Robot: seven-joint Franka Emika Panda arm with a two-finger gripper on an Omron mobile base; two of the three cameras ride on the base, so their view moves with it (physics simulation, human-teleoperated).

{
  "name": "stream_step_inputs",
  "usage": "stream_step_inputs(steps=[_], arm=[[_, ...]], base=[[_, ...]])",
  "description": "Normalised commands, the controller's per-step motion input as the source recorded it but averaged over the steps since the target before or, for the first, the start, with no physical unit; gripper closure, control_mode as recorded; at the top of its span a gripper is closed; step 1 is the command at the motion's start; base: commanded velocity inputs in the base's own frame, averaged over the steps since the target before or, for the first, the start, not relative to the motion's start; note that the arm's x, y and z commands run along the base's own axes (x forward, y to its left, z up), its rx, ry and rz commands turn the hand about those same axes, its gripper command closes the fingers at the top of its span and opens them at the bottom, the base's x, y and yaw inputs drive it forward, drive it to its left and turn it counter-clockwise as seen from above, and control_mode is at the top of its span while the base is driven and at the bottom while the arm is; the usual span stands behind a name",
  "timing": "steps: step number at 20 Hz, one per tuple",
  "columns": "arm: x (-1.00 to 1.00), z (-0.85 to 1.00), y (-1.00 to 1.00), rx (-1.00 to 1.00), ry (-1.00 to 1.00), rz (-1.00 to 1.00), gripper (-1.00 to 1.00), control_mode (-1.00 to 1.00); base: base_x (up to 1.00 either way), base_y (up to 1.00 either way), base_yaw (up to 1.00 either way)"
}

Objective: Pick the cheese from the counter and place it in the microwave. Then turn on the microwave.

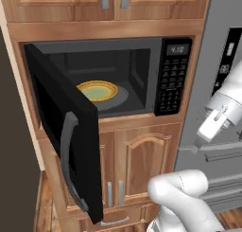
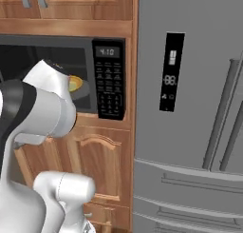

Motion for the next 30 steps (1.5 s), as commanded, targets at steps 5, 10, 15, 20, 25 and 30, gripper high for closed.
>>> stream_step_inputs(steps=[5, 10, 15, 20, 25, 30], arm=[[0.00, 0.00, 0.00, 0.00, 0.00, 0.00, -1.00, 1.00], [0.00, 0.00, 0.00, 0.00, 0.00, 0.00, -1.00, 1.00], [0.00, 0.00, 0.00, 0.00, 0.00, 0.00, -1.00, 1.00], [0.00, 0.00, 0.00, 0.00, 0.00, 0.00, -1.00, 1.00], [0.00, 0.00, 0.00, 0.00, 0.00, 0.00, -1.00, 1.00], [0.00, 0.00, 0.00, 0.00, 0.00, 0.00, -1.00, 1.00]], base=[[-0.47, -0.91, -0.15], [0.03, -0.81, -0.38], [0.00, -0.76, -0.63], [0.00, -0.87, -0.58], [0.00, -0.94, -0.40], [0.22, -0.86, -0.25]])
